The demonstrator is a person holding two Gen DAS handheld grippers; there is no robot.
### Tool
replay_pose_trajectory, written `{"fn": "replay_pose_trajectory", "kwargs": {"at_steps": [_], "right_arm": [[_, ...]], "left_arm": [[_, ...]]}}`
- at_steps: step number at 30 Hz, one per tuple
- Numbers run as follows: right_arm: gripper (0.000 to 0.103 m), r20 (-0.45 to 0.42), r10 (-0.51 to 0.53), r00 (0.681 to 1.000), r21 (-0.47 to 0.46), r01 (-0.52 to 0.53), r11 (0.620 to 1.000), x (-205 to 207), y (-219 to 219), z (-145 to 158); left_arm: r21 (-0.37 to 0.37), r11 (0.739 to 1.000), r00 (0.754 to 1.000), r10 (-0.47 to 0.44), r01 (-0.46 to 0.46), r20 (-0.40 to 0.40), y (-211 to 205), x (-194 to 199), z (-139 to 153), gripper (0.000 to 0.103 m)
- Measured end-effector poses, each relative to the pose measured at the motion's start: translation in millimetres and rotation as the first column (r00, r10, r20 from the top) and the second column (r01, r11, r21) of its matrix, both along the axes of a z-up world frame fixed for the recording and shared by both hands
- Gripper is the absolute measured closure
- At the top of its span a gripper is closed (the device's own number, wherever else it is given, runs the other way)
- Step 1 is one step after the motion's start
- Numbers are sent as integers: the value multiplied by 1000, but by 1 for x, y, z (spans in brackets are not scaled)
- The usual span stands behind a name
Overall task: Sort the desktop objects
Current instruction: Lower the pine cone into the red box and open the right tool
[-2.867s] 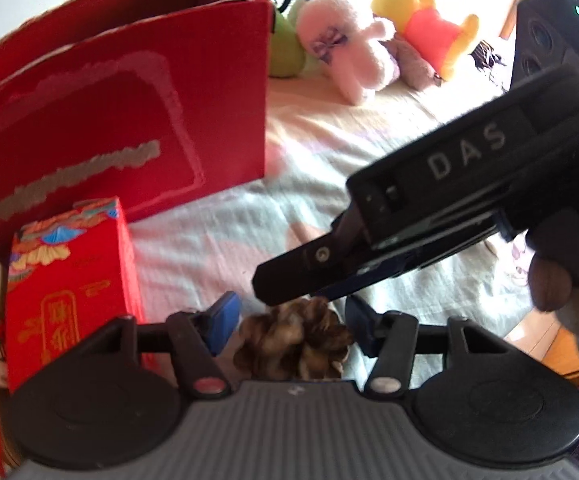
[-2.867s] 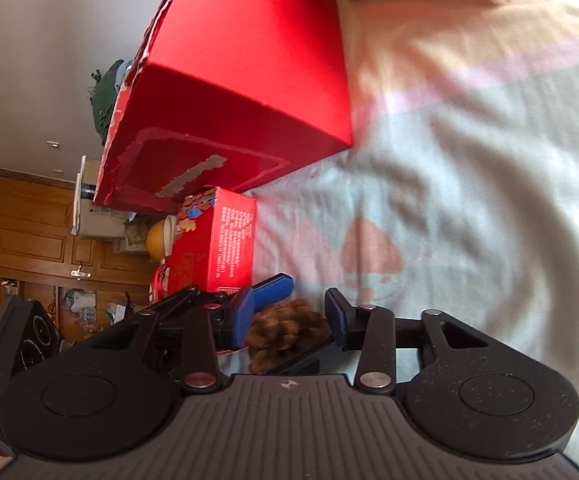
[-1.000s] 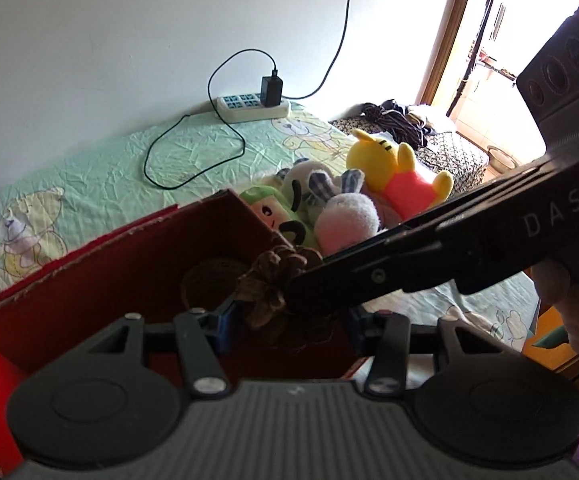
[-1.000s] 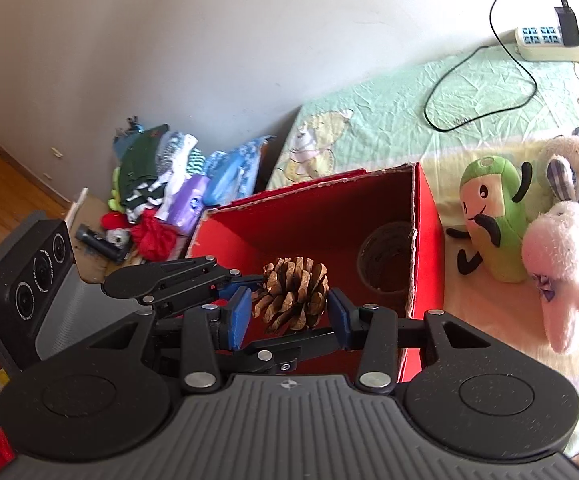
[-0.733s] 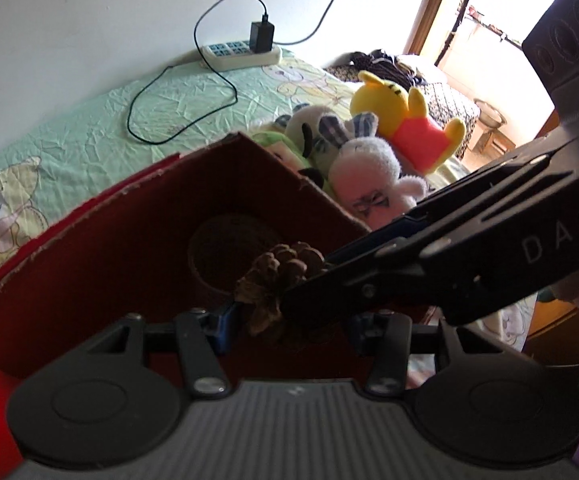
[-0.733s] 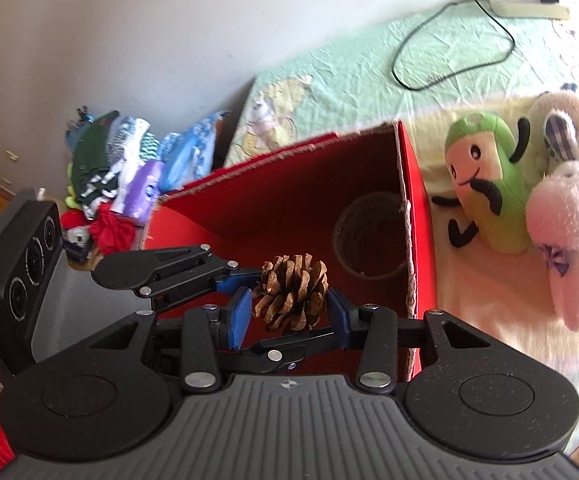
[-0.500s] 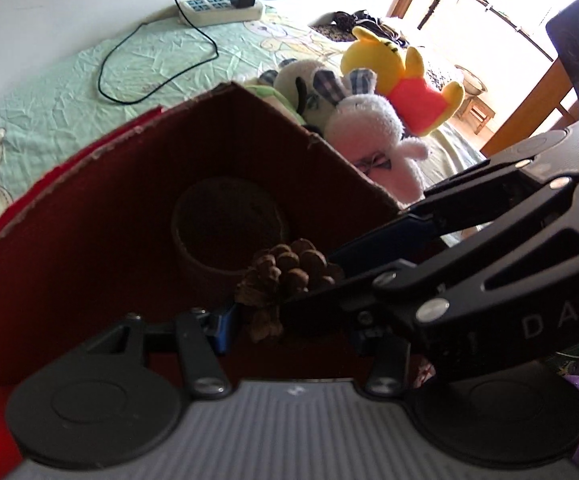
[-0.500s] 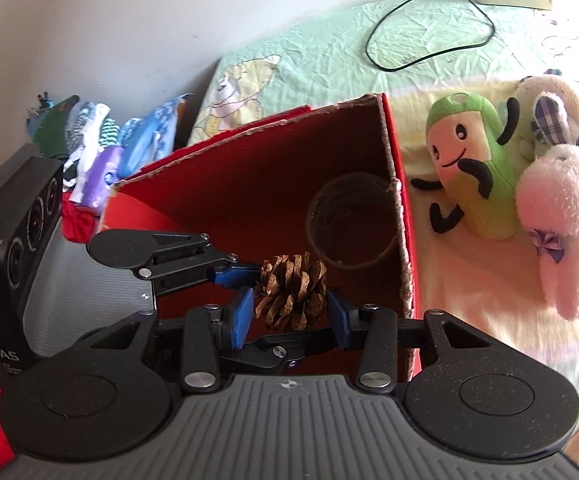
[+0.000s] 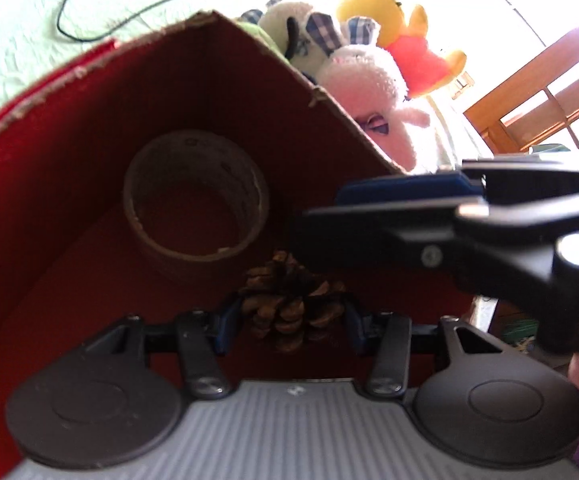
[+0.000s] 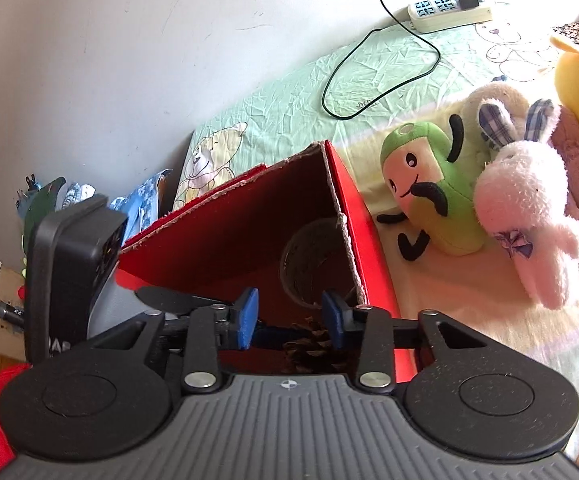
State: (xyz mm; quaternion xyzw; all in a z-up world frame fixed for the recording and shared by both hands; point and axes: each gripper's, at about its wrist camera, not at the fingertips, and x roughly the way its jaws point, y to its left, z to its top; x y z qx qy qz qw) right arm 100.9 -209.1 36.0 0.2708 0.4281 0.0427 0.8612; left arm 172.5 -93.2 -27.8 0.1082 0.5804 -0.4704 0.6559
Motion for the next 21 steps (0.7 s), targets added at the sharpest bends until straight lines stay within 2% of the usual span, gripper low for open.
{"fn": "replay_pose_trajectory", "kwargs": {"at_steps": [2,6,7,10,14,21], "right_arm": [[75,-2,4,1000,-9,-4,1000,0,0,-2],[80,23,-14,1000,2,14,1000,-5,-4,-5],[80,28,-21,999,8,20,1000,-6,-5,-5],[81,45,-34,998,12,33,999,-9,-5,-6],[84,67,-58,996,46,55,997,-11,-8,-9],[88,104,-66,992,45,61,997,-16,-8,-10]], "left_arm": [[-7,1000,1000,-6,6,-25,-5,2,-2,52],[-25,999,999,-21,20,-29,-10,2,-1,51],[-28,999,999,-19,18,-29,-10,1,-1,48],[-46,999,999,-12,10,-43,-8,2,0,27],[-97,995,998,34,-39,-50,4,7,4,25],[-74,996,998,53,-56,-41,7,6,5,23]]}}
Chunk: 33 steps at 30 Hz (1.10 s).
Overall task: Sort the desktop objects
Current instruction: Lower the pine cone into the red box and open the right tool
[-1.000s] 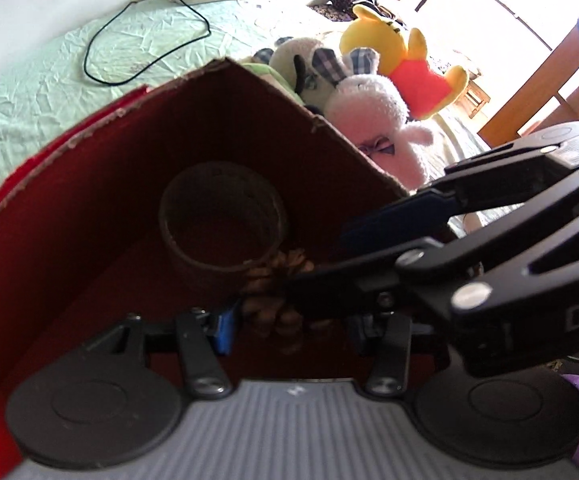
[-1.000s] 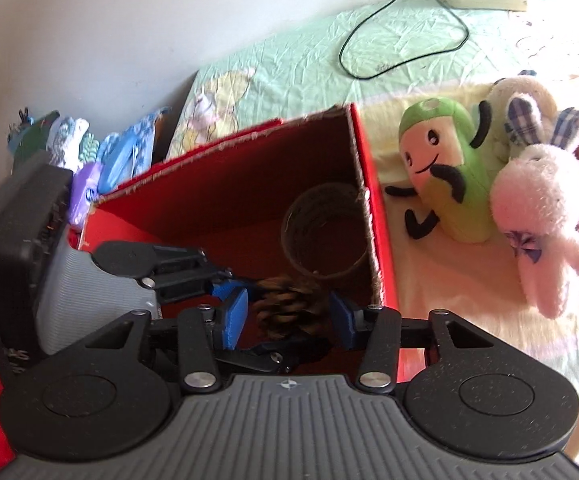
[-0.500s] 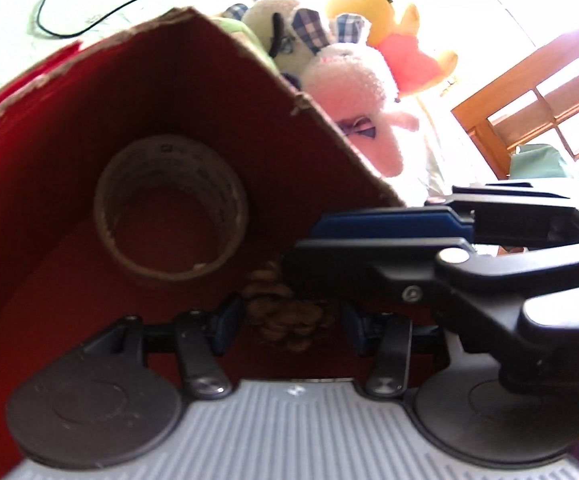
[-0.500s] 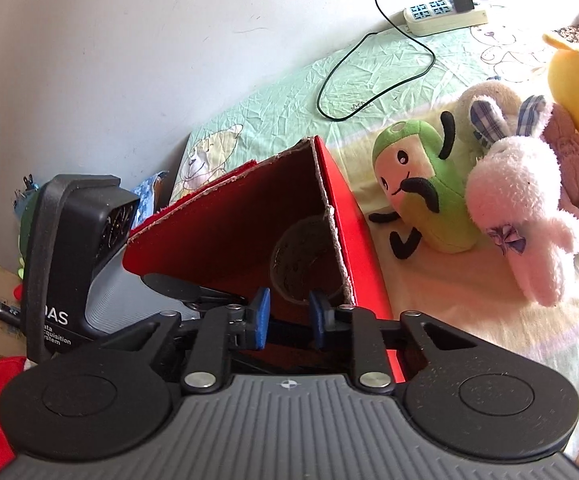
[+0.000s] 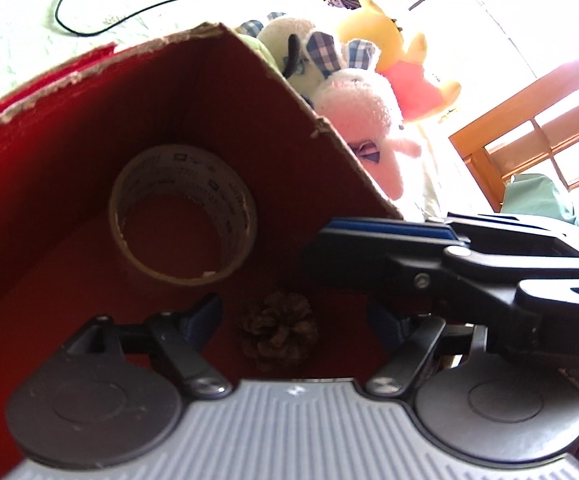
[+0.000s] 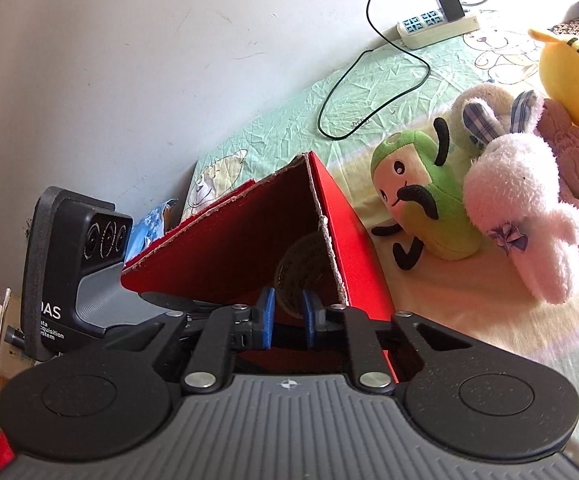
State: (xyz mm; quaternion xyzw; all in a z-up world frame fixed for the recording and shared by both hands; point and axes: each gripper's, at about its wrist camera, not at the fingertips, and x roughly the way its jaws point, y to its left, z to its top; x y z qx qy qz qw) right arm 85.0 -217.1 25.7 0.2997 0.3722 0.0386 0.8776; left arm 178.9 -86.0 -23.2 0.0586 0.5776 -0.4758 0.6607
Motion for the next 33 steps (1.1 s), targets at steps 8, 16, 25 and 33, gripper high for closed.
{"fn": "replay_pose_trajectory", "kwargs": {"at_steps": [8,16,25,33], "right_arm": [[89,36,-6,999,-9,7,1000,-4,1,-2],[89,73,4,997,-35,-1,999,-9,3,-3],[89,88,15,996,-63,-9,998,-10,5,-3],[89,97,25,995,-65,-19,998,-11,6,-3]], "left_arm": [[29,1000,999,8,-9,49,1,-4,5,15],[96,995,990,2,-16,142,-3,-12,11,14],[151,988,969,2,-41,247,-4,-19,18,9],[158,985,950,13,-65,312,-4,-22,24,6]]}}
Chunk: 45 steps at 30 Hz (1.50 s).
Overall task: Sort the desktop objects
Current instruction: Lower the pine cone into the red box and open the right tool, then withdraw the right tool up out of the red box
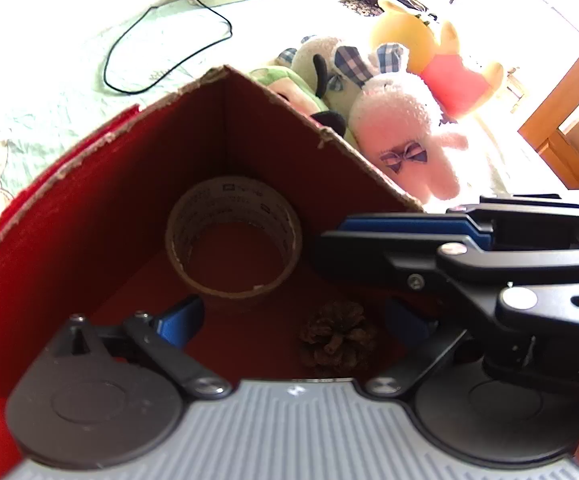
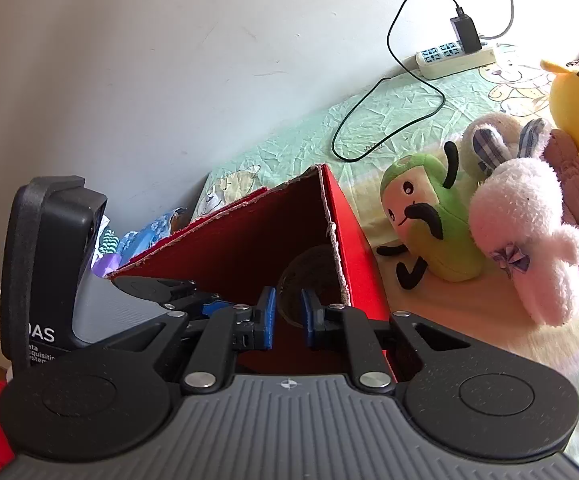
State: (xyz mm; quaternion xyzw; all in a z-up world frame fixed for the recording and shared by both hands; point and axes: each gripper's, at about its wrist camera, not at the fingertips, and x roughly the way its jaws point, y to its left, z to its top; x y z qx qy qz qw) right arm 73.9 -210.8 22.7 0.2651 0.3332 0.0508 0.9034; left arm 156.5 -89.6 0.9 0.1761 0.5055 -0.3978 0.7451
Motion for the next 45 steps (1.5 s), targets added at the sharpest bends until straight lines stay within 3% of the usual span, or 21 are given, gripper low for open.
{"fn": "replay_pose_trajectory", "kwargs": {"at_steps": [11,13,22,33,45], "right_arm": [[89,17,12,1000,26,-12,1000,-1,-1,-3],[89,22,15,1000,29,-16,999,-1,-2,-3],[89,64,40,997,40,-42,998,-5,-4,-7],[89,53,92,994,38,-94,995,-2,-7,-5],[87,21,162,987,48,-163,986,3,-10,-2]], "left_arm": [[11,1000,999,11,-12,42,-4,-4,-4,3],[15,1000,998,16,-16,57,-20,-13,-17,2],[17,1000,992,24,-26,122,-22,-17,-12,0],[19,999,988,23,-26,151,-22,-18,-10,0],[47,998,954,34,-50,297,-26,-38,2,0]]}}
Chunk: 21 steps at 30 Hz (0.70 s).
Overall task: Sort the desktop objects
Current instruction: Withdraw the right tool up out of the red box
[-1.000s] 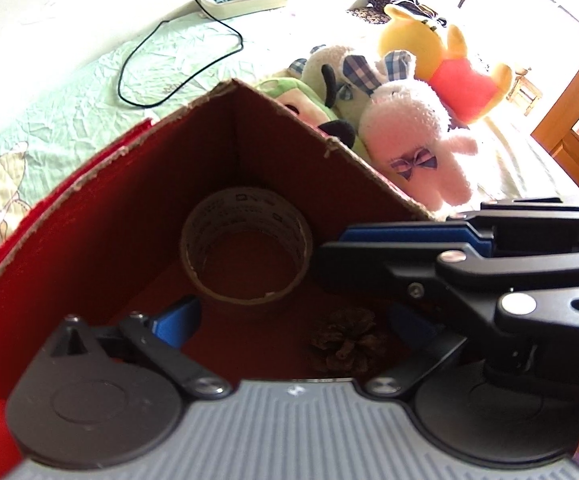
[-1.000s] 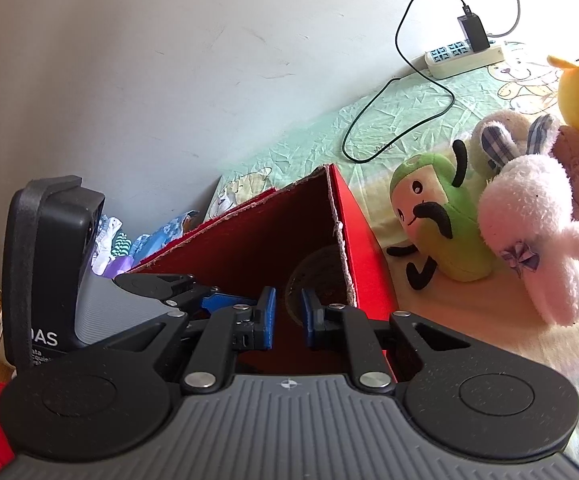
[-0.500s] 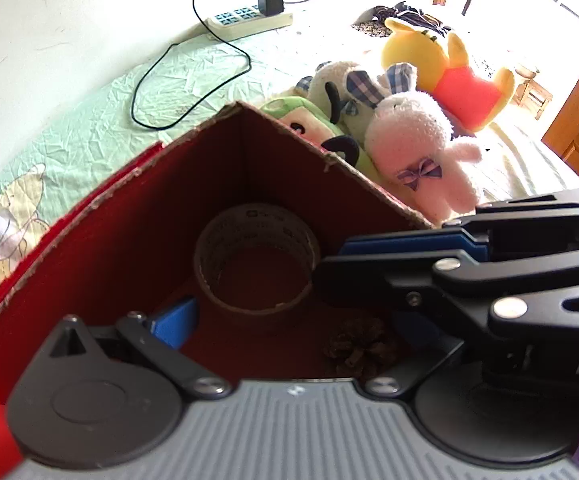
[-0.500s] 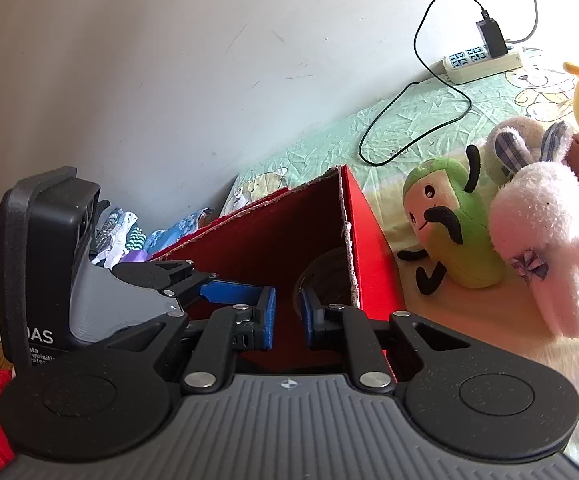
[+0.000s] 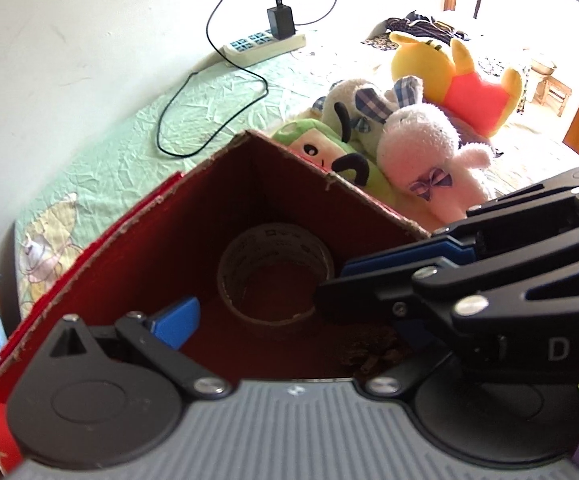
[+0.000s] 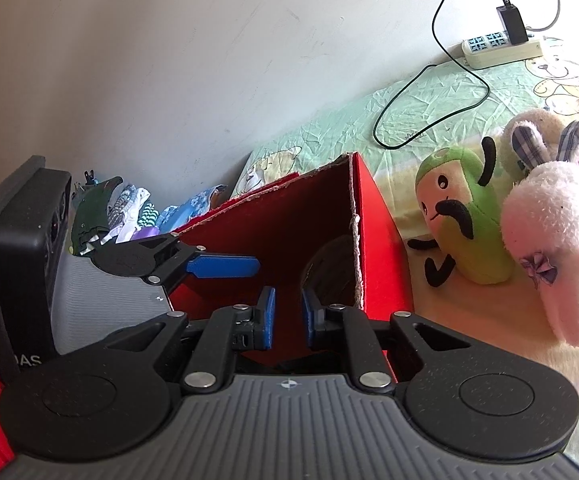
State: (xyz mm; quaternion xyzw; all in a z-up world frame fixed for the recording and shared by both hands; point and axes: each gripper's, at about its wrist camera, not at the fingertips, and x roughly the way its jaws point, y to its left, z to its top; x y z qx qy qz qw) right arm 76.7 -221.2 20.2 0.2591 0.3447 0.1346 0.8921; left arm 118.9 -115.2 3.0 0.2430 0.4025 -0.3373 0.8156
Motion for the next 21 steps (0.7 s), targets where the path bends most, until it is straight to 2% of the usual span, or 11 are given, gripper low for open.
{"fn": "replay_pose_trajectory", "kwargs": {"at_steps": [2,4,10,13,17,21], "right_arm": [[77,-7,16,1000,7,-16,1000,0,0,2],[73,-10,28,1000,13,-28,1000,-3,0,5],[72,65,20,998,54,-23,998,-24,-13,15],[70,113,35,993,61,-42,997,-38,-18,20],[69,182,78,980,39,-87,995,-57,-16,27],[56,255,135,957,29,-147,989,-76,-10,36]], "left_arm": [[-13,1000,1000,16,-16,-1,1,-5,2,0],[-36,998,999,49,-49,-4,4,-11,4,0],[-128,971,977,210,-203,39,32,-36,22,1],[-188,937,950,309,-296,45,55,-52,32,1],[-255,876,903,429,-410,22,83,-77,44,1],[-282,839,870,493,-466,26,96,-113,47,1]]}}
